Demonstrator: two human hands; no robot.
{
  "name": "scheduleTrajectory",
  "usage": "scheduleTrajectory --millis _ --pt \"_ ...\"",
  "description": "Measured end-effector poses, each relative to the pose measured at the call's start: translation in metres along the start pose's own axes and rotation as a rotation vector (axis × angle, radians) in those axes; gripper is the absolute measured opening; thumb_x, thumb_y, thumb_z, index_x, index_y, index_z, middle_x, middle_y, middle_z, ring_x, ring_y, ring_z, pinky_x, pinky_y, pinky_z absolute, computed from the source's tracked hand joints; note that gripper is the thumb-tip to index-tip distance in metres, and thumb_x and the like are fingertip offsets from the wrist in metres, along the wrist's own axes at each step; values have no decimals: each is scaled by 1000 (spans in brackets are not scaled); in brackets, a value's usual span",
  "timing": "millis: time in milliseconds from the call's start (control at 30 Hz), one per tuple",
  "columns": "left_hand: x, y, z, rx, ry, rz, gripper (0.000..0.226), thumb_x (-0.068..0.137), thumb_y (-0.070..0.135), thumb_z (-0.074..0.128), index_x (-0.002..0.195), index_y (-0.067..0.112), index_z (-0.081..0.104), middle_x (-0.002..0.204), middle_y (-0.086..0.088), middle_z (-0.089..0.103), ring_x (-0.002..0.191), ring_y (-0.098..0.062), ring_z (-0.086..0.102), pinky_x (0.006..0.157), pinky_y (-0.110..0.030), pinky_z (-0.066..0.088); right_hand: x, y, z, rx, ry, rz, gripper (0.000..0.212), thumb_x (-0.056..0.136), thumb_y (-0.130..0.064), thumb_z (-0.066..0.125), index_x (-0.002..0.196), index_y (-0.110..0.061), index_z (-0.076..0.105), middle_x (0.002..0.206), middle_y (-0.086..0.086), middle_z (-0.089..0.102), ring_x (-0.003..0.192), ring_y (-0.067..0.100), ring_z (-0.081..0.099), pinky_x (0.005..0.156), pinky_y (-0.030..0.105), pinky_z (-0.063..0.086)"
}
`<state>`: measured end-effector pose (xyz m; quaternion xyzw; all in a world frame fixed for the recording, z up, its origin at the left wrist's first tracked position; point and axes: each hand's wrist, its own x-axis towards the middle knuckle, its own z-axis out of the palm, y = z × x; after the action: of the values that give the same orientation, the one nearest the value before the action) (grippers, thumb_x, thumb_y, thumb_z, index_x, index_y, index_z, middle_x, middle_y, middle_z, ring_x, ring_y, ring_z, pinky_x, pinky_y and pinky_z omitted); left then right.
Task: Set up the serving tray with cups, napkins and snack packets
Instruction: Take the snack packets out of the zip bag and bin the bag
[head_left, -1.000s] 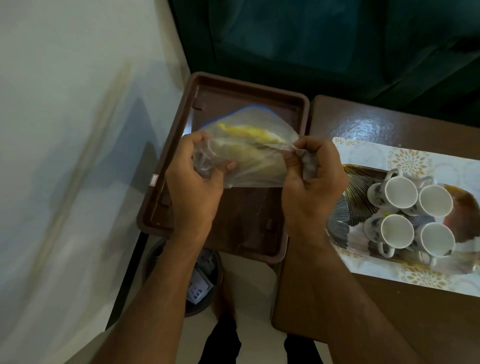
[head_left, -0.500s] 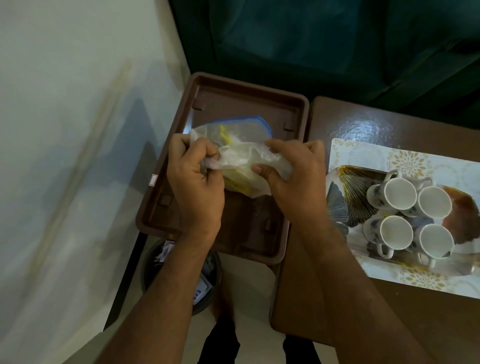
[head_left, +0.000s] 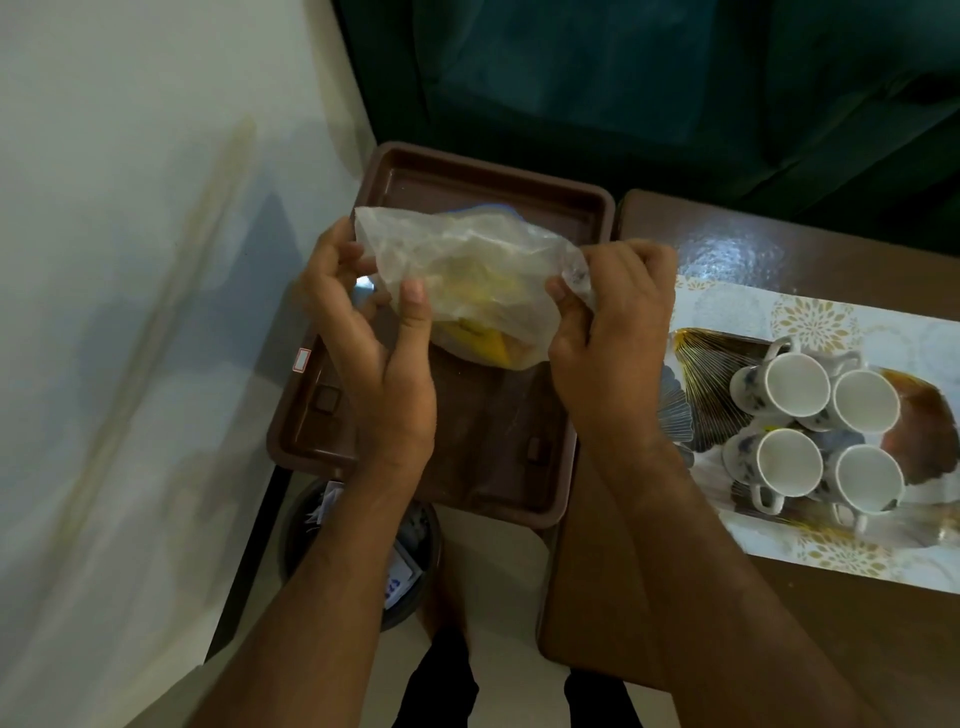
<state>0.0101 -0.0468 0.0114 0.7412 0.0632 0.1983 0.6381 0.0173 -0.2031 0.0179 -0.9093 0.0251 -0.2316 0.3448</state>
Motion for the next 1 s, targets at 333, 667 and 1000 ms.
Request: scheduleTrajectory --millis 333,667,1000 --pt "28 -8 1 164 -148 63 91 82 -10 70 158 -1 22 152 -16 47 135 -30 56 103 -51 54 3 7 -7 -29 101 -152 16 79 17 72 88 4 71 87 16 65 82 33 59 72 26 37" --pt "26 -2 -6 295 -1 159 13 80 6 76 87 1 67 109 -15 47 100 -33 58 84 -40 58 -10 18 -30 399 -136 93 93 69 -21 95 142 4 43 130 17 60 119 30 60 95 47 53" --pt "10 12 -22 182 -14 316 15 83 -11 71 94 -5 62 94 -16 65 90 -35 67 79 -53 58 -13 17 -34 409 -186 103 46 71 -5 92 108 0 65 104 6 69 95 13 67 82 24 55"
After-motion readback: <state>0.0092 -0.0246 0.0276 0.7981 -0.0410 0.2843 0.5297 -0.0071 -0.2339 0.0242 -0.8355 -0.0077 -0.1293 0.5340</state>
